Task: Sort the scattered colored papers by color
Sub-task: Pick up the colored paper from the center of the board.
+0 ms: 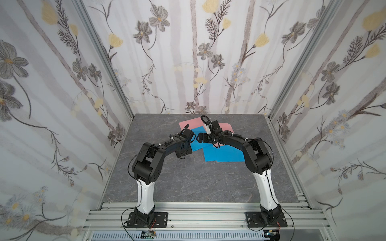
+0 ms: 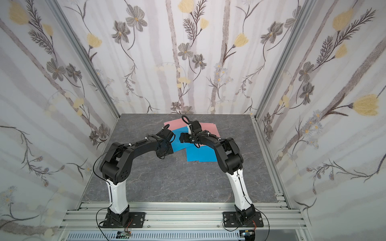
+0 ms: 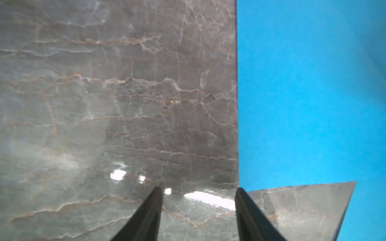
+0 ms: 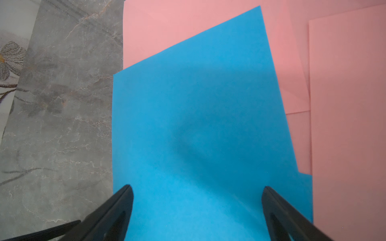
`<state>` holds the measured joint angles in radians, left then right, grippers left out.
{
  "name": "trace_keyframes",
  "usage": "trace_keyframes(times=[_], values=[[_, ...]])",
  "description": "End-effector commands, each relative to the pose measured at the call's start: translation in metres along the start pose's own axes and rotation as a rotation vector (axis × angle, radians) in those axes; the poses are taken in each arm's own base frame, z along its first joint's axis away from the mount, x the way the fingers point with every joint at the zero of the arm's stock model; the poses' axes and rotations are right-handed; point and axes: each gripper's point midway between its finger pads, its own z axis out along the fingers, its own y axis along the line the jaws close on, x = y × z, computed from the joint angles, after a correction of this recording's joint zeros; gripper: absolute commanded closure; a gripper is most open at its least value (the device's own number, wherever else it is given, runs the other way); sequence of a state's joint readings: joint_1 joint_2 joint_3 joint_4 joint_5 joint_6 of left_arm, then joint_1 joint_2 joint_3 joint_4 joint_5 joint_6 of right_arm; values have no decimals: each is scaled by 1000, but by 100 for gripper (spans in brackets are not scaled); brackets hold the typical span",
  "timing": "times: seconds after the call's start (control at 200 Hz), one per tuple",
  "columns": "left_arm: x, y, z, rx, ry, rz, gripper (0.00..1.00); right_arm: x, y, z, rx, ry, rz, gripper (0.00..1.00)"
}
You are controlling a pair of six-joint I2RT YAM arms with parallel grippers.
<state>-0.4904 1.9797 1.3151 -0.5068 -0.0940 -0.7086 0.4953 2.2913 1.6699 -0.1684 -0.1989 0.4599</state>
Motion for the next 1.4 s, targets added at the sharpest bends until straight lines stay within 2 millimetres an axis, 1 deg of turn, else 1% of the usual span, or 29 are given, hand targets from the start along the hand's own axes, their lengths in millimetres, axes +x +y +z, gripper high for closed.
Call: trace_keyframes(times=[0.0,0.05,0.11,0.215,0.335,0.455,0.565,0.669,0.829,0.889,1.039,1.074,1.194,1.234,1.279,1.309,1.384,1.399], values=[[-1,2,4,19,-10,24,27,71,-19,2,48,266,99,5],[-4,2,7,32,-17,19,25,71,-19,2,48,267,100,5],[-10,3,13,55,-23,0,25,72,-19,2,48,269,100,5],[-15,-3,30,212,-1,-91,25,73,-19,3,44,273,106,5],[-12,-8,48,397,63,-252,25,72,-19,2,42,270,105,5],[2,-17,61,541,159,-411,24,70,-20,1,42,267,107,5],[17,-14,71,525,220,-464,24,68,-18,2,29,263,98,4],[21,-9,76,505,226,-465,24,63,-12,2,7,257,83,4],[25,-3,81,471,235,-466,24,57,-11,-3,9,240,78,4],[24,-4,82,473,235,-466,24,58,-12,-2,10,242,82,4],[26,-4,84,472,240,-471,24,68,-14,4,12,267,94,4],[26,-4,85,472,240,-470,27,70,-15,5,15,270,94,4],[27,-2,86,463,244,-473,51,72,-16,6,17,275,94,4],[28,0,86,448,246,-477,60,72,-16,6,18,273,92,4],[29,2,86,427,249,-476,76,71,-16,5,18,271,91,4],[29,4,85,413,250,-474,85,70,-15,4,16,269,90,4],[28,8,81,384,242,-452,99,68,-14,2,15,263,85,4],[28,8,80,378,241,-447,100,67,-14,2,15,262,84,4]])
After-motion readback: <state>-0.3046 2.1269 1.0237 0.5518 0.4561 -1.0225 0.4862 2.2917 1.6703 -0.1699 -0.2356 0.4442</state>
